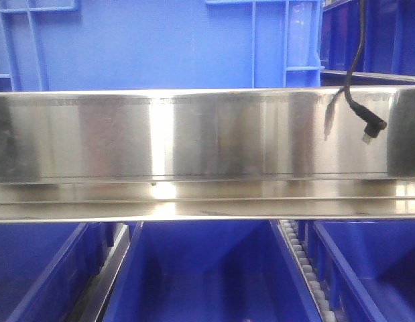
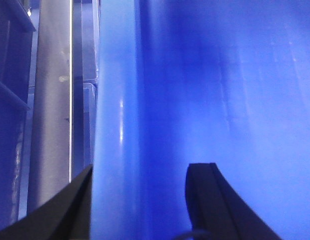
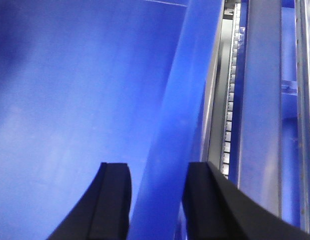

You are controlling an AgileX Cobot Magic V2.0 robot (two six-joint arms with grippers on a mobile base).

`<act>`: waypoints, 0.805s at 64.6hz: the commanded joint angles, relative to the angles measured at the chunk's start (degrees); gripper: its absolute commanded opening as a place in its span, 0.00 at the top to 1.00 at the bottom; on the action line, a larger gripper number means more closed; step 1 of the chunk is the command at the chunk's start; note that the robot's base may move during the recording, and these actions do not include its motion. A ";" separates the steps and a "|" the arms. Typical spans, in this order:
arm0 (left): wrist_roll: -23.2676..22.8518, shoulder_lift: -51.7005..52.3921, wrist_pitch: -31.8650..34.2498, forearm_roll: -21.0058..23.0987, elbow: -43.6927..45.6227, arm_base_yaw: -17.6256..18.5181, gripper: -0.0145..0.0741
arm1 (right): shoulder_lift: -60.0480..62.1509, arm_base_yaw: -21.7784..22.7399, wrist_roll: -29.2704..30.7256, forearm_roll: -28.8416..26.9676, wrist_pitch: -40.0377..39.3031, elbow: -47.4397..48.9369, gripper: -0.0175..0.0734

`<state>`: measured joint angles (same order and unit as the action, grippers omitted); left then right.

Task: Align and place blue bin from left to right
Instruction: 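Grasp the blue bin's side walls with left and right grippers, then lift the blue bin and pull it off the shelf toward the robot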

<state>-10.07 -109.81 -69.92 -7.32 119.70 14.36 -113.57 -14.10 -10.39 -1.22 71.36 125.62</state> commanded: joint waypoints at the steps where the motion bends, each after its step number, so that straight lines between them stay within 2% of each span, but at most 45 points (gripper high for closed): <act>1: 1.09 2.01 -0.04 0.63 0.44 0.03 0.96 | 1.61 0.27 -0.73 2.53 -1.39 0.64 0.97; 39: 0.41 13.52 -0.04 0.77 0.54 0.81 0.96 | 8.87 0.27 0.64 2.53 -1.39 5.65 0.97; 52: -0.95 16.55 -0.04 3.65 0.56 0.91 0.96 | 11.22 0.27 0.91 2.64 -1.39 5.65 0.97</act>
<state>-13.17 -96.55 -72.33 -5.45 119.24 15.03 -104.34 -14.73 -11.09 -2.59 73.49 130.19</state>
